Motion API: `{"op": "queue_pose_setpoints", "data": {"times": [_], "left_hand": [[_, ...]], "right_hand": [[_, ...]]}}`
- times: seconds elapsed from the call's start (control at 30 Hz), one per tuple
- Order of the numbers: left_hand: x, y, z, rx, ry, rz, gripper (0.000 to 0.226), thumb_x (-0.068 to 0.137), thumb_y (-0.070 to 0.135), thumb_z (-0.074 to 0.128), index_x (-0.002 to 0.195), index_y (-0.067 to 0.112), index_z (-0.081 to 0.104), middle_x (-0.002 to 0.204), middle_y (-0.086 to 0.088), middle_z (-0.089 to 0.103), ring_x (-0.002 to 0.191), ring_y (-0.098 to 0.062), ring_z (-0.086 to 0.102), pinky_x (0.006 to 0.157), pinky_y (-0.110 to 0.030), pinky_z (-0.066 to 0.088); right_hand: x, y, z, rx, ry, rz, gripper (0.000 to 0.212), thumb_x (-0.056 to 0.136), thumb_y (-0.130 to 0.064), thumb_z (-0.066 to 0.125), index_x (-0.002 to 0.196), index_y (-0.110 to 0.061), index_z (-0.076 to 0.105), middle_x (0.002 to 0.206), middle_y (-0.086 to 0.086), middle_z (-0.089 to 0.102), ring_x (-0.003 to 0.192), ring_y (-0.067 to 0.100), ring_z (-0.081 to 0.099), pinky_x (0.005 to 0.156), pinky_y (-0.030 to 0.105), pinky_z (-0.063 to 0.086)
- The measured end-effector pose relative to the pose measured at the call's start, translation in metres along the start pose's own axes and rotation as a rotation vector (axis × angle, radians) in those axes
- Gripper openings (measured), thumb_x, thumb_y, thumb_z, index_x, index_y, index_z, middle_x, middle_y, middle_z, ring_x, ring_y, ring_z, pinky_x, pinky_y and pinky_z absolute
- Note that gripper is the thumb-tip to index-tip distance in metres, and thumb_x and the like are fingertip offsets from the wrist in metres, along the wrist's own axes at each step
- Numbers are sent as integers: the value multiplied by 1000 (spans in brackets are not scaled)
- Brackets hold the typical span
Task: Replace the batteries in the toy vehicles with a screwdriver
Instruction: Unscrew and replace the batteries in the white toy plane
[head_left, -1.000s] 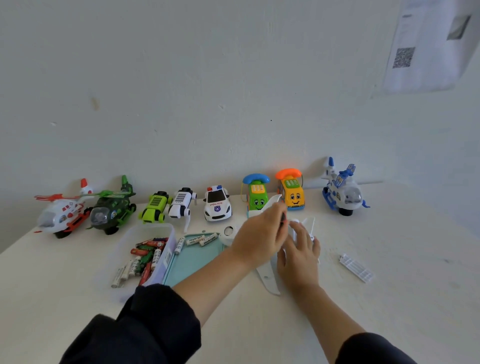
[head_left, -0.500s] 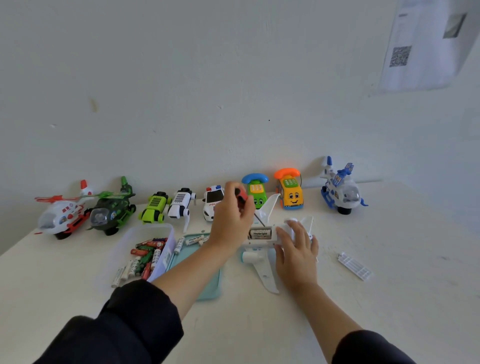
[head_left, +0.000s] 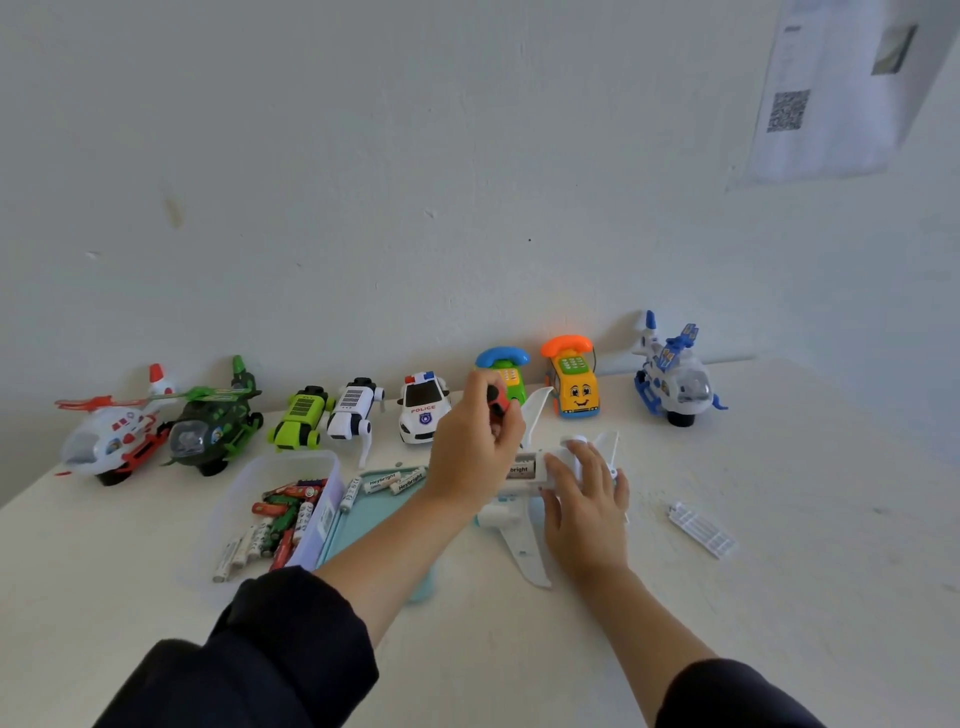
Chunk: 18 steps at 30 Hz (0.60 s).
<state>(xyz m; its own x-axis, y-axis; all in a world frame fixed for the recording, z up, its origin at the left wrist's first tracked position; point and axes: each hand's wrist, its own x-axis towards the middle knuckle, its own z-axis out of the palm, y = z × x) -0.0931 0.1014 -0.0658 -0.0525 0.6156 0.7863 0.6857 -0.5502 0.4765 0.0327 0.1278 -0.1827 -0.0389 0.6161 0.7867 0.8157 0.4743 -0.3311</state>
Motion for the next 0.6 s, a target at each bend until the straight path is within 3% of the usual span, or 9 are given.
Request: {"op": "queue_pose_setpoints", "data": {"times": [0.1,0.17,0.27,0.33,0.5,0.6], "left_hand": [[10,-8,-2,377,-4,269,8,77,18,43,85,19,43,67,0,54,68,-17,47,52,-28,36],[16,-15,0,491,-198,392,11,71,8,44,78,15,49,70,-2,53,66,-23,49,58,-30,32],[16,-20,5,545,-638,111,9,86,10,50,90,11,58,93,-6,56,80,-27,56,61,-32,35],[14,-24,10,666,-779,24,16,91,22,51,98,15,63,104,-4,58,93,-25,57,65,-30,38],[11,-26,21,777,-818,90,23,94,30,50,101,13,64,103,-6,58,94,-29,58,63,-31,34],[8,-23,23,873,-832,169,17,94,22,50,103,13,61,103,-5,56,92,-31,60,60,-33,34]], "right_hand": [[0,0,1,5,1,0,27,83,-24,41,107,-20,52,129,6,41,123,30,38,89,64,39],[-1,1,2,9,-2,4,26,83,-24,40,107,-20,51,129,6,41,123,30,39,89,64,38],[0,1,2,7,-16,7,26,84,-24,41,107,-20,52,129,7,42,123,30,40,90,64,39],[0,0,1,7,-33,10,26,84,-24,41,107,-21,51,129,6,42,123,30,40,90,64,39],[1,-1,0,10,-55,18,27,83,-23,42,108,-21,51,130,5,41,124,29,39,90,63,38],[2,1,1,1,-42,2,29,81,-14,61,108,-19,54,130,8,42,124,31,39,91,65,38]]}}
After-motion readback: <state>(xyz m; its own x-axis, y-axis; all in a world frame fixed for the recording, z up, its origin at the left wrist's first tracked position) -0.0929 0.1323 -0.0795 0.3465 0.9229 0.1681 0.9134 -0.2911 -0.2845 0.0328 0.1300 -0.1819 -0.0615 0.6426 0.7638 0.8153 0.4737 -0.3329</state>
